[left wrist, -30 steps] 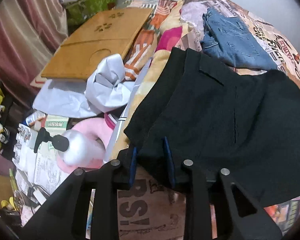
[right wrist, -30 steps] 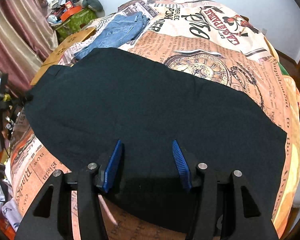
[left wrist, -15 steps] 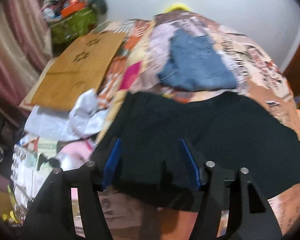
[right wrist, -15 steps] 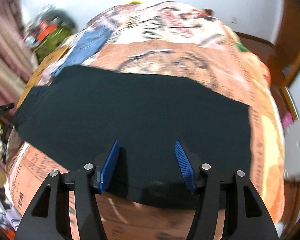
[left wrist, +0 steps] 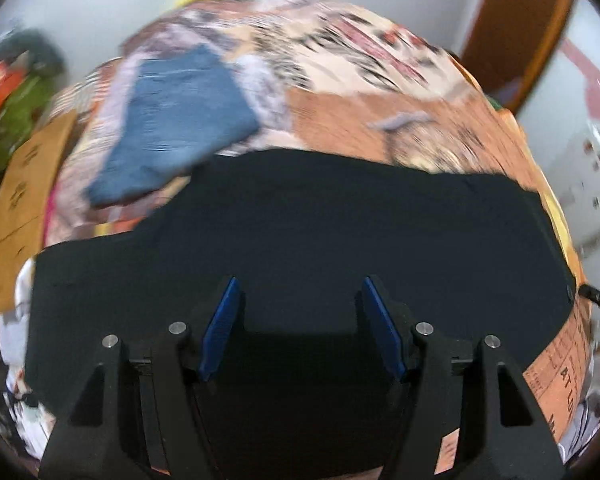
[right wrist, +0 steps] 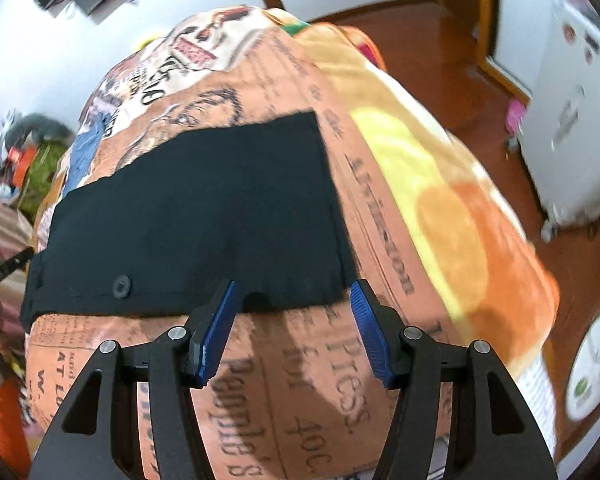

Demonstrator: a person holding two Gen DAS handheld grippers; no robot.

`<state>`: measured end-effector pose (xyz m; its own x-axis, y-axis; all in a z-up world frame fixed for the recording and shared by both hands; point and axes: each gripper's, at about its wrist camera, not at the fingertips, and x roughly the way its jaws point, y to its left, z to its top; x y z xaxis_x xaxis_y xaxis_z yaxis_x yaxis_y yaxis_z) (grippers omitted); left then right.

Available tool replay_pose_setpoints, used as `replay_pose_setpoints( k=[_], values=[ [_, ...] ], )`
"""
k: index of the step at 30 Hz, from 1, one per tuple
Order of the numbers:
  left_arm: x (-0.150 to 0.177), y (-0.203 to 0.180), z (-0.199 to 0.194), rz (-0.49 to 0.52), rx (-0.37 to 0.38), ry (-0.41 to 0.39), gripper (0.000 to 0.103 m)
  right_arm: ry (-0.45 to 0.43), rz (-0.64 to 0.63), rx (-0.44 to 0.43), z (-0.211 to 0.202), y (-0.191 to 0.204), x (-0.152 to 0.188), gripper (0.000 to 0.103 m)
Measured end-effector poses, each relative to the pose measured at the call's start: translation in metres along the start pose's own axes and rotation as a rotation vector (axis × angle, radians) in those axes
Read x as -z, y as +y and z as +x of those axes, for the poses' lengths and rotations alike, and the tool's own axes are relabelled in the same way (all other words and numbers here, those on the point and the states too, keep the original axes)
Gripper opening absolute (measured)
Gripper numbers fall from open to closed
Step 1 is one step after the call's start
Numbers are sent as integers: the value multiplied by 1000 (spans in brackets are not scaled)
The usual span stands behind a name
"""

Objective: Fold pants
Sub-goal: 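Pinch the trousers' leg edge with the right gripper and fold it over the other leg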

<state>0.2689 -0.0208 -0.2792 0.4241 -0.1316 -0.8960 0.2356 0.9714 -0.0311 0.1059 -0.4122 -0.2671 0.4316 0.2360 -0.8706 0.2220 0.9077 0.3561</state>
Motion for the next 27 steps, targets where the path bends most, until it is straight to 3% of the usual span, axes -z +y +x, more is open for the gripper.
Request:
replay_pose_setpoints(
  k=[3, 7, 16, 21, 27],
  values=[
    [0, -29, 16, 73, 13, 37, 63, 2, 60, -15, 8, -11, 4, 55],
    [1, -56, 19, 143, -3, 21, 74, -22, 79, -30, 13, -18, -1, 55],
    [-7, -67, 32, 133, 12, 35, 87, -43, 15, -60, 33, -12, -7, 54],
    [-9, -67, 34, 129, 11, 37, 89, -65, 14, -58, 35, -12, -11, 26],
    [-8, -67, 32, 122, 11, 41, 89, -92, 13, -64, 26, -8, -12, 14]
  ],
)
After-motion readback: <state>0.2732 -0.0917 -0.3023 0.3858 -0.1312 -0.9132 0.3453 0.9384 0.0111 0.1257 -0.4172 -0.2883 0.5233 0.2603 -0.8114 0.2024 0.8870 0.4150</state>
